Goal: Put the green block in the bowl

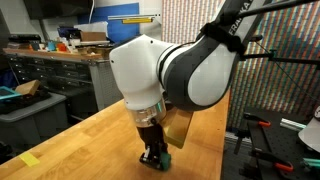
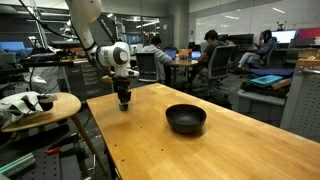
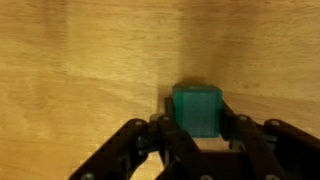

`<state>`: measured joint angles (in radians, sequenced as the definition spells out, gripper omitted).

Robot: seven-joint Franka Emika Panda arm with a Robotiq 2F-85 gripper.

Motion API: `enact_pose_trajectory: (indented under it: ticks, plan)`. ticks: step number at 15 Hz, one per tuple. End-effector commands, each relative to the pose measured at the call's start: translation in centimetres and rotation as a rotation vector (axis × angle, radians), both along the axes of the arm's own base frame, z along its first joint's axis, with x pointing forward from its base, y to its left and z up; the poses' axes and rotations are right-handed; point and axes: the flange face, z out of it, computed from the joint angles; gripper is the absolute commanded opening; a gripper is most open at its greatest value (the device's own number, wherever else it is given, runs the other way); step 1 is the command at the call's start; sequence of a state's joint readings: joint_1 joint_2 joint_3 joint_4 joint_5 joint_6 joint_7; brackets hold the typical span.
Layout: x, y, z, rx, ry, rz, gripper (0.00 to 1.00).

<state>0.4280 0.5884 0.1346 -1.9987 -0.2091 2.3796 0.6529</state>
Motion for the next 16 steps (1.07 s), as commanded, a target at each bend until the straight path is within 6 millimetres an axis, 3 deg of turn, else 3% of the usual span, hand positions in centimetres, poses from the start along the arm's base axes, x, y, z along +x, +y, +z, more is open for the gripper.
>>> enact_pose_trajectory:
  ticks: [1,9,16]
  plan:
    - [-0.3,-0.7,2.9,-0.018,0.003,-0.028,0.17]
    - [0.0,-5.5,9.0,-0.108,0.012,-0.054,0.17]
    - [1.7,-14.7,13.4,-0.161,-0.034,-0.169,0.17]
